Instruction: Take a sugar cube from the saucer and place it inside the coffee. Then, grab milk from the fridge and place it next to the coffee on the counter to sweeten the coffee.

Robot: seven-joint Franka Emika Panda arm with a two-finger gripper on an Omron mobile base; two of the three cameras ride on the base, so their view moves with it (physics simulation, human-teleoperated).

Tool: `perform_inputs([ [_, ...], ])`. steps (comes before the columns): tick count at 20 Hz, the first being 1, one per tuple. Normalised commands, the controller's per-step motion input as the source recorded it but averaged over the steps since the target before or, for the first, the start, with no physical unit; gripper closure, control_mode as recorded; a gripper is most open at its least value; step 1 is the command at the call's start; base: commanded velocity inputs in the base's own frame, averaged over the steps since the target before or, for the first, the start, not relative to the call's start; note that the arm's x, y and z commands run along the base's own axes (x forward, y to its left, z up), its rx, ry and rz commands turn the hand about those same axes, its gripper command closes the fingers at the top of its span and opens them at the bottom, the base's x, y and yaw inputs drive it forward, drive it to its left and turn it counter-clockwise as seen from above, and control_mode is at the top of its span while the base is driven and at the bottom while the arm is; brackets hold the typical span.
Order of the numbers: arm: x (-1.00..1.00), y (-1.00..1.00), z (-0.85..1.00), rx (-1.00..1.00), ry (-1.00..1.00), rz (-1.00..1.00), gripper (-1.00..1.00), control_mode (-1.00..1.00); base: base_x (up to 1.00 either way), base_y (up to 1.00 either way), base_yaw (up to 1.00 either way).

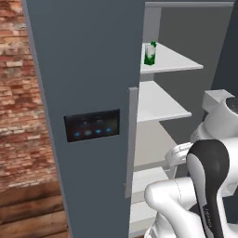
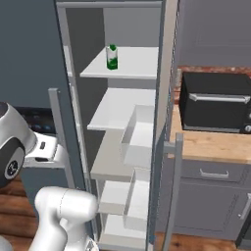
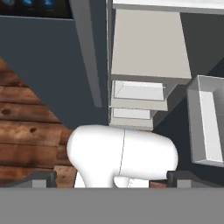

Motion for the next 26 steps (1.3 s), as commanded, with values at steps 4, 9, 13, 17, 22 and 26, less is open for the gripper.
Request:
perform_inputs([
  [4,0.00,0.00,0.00,0.00,0.00,0.00,-1.00,1.00,0.17,-0.31,0.02],
  [9,0.00,0.00,0.00,0.00,0.00,0.00,-1.00,1.00,0.33,-0.07,0.01],
  [13,0.00,0.00,0.00,0.00,0.00,0.00,-1.00,1.00,0.57,0.01,0.00],
  [17,0.00,0.00,0.00,0.00,0.00,0.00,-1.00,1.00,0.02,-0.33,0.00],
  [22,0.04,-0.51,0.68,0.08,-0.31,0.01,-1.00,-1.00,0.00,0.00,0.00],
  [26,0.38,-0.22,1.00,0.13,-0.47,0.02,-1.00,-1.00,0.00,0.00,0.00],
])
